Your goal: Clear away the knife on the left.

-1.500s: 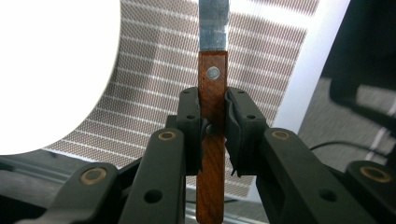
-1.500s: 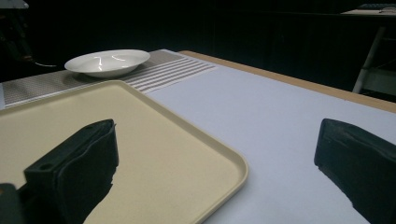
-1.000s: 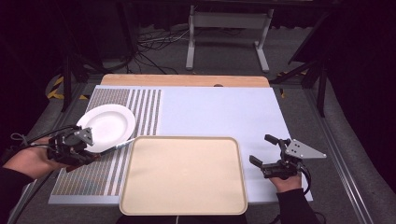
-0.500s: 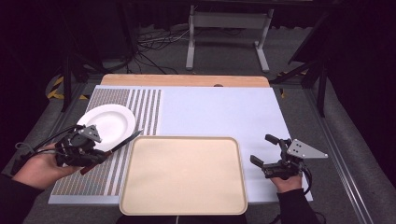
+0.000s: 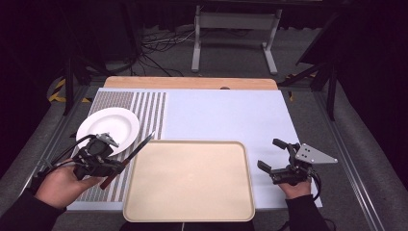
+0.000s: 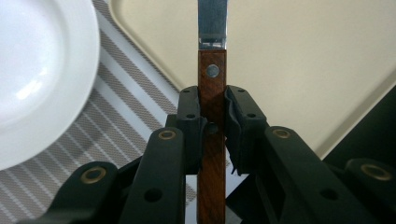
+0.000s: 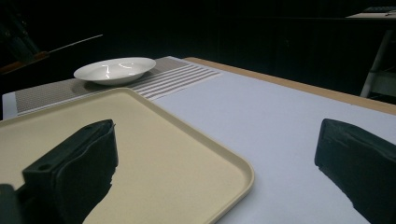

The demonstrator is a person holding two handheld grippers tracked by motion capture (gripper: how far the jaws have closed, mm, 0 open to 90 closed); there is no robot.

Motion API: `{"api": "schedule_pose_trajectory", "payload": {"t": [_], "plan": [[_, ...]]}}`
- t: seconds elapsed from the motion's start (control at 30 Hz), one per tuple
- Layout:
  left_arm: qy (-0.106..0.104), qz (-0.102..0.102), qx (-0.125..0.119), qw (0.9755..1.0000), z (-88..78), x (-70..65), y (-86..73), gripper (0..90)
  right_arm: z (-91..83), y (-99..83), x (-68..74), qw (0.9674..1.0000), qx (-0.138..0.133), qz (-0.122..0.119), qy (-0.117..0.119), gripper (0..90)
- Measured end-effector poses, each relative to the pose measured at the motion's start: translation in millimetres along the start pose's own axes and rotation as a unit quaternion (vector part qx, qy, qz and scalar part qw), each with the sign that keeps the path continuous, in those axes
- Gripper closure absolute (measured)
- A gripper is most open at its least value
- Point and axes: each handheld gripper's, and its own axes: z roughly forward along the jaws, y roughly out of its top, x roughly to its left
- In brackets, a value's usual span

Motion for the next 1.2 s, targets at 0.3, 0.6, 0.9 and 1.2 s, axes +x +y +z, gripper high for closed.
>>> {"api": "schedule_pose_trajectory", "payload": {"t": [0.3,0.6,0.9,1.2], "plan": [[-0.031,-0.039,-0.010,0.9987,13.6,-8.4,0.7,77.3,-0.9,0.0,-0.7,1.0000,0.000,0.000,-0.003,0.2],[-0.052,-0.055,-0.006,0.9971,33.7,-17.2,4.7,77.3,-1.5,-0.3,-1.2,1.0000,0.000,0.005,-0.004,0.2],[-0.073,-0.076,0.011,0.9944,58.0,-20.3,2.6,77.3,0.4,-0.6,-0.7,1.0000,0.005,0.001,-0.003,0.2],[-0.076,-0.094,0.037,0.9920,77.7,-21.0,-1.4,77.3,0.6,-0.5,-0.4,1.0000,0.006,0.003,-0.002,0.2]]}}
